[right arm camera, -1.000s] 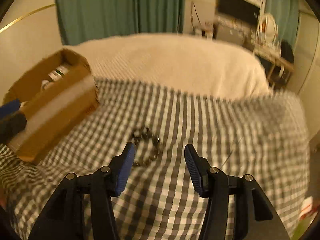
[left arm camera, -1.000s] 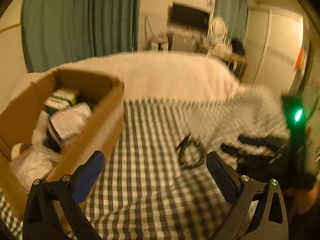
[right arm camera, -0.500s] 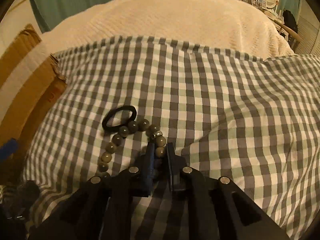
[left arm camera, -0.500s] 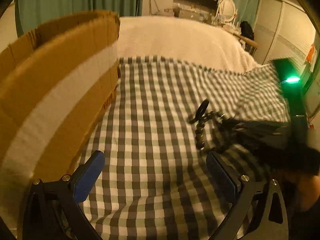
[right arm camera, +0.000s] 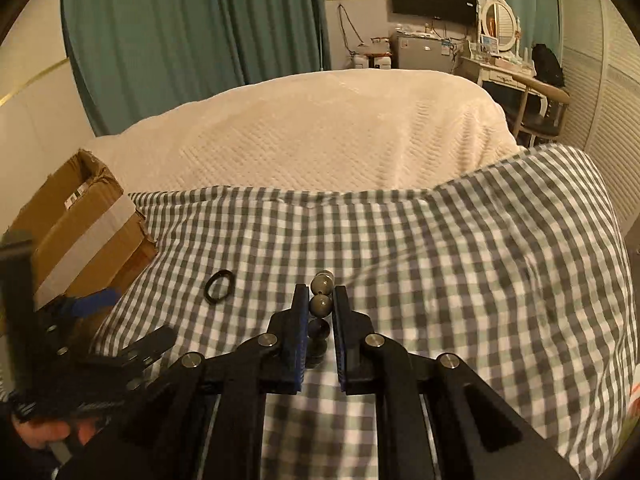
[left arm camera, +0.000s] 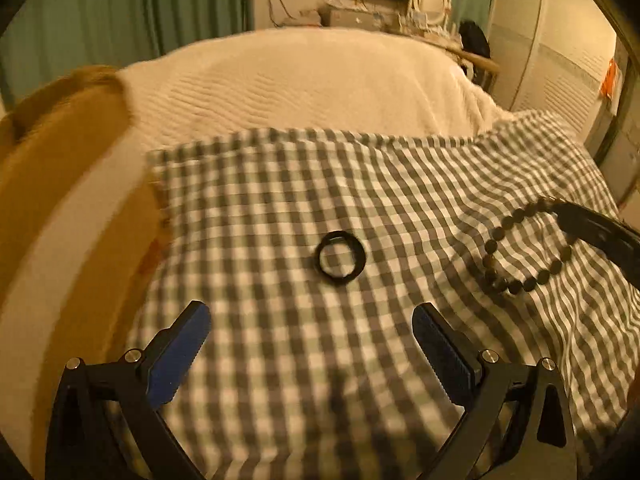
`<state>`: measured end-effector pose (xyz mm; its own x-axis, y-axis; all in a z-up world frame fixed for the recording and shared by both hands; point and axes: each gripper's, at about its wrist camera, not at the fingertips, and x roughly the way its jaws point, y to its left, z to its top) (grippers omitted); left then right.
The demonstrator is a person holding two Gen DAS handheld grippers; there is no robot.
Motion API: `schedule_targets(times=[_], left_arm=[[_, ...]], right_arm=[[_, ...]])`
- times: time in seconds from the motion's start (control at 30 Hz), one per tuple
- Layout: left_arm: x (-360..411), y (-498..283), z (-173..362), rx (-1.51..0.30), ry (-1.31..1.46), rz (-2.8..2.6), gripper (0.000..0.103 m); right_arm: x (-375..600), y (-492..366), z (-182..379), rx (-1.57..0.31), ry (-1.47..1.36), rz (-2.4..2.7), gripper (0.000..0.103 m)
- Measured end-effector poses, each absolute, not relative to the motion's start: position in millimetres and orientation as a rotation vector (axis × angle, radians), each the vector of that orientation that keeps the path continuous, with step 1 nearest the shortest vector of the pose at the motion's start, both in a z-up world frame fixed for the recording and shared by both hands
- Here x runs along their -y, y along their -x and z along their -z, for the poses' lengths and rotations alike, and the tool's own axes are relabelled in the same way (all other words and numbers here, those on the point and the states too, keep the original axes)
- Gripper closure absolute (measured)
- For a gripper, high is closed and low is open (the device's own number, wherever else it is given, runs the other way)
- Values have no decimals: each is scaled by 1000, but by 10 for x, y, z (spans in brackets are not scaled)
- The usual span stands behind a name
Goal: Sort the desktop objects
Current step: 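Grasp the black hair tie with the left gripper while the right gripper grasps the bead bracelet, then carry hair tie and bead bracelet into the cardboard box and release both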
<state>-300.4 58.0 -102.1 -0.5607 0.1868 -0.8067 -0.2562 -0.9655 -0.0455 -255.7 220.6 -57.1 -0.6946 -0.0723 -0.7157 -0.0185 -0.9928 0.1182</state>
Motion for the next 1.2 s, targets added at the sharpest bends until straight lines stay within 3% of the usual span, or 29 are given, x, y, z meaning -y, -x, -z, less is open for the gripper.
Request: schedule_targets(times=[0.13, 0.2, 0.33, 0.4, 0.43, 0.73, 0.97, 1.2], left_arm=[[-690, 3259, 1194, -95, 1377, -2525, 9], [-717, 3369, 1280, -73, 1427, -2477, 27], [-749, 3489, 1391, -91, 1457, -2458, 39], [-735, 3490, 1369, -81, 1439, -2448, 94], [-714, 3487, 1357, -63, 1440, -2436, 98], [-446, 3027, 834, 27, 1216, -2505, 99], [-12, 2474, -87, 148, 982, -2612, 99], [965, 2148, -864, 202, 926, -2819, 99]], right_arm=[[-2328, 2548, 614, 246, -1235, 2842, 92], [-2370, 2542, 629, 265, -1237, 2829, 92], [-2382, 2546, 653, 286, -1233, 2815, 92], [-2376, 2555, 648, 284, -1234, 2806, 92], [-2366, 2550, 650, 280, -1233, 2806, 92], [-2114, 2432, 479, 183, -1190, 2794, 92], [-1626, 2164, -226, 81, -997, 2745, 92], [-764, 2052, -1040, -4, -773, 2566, 92]])
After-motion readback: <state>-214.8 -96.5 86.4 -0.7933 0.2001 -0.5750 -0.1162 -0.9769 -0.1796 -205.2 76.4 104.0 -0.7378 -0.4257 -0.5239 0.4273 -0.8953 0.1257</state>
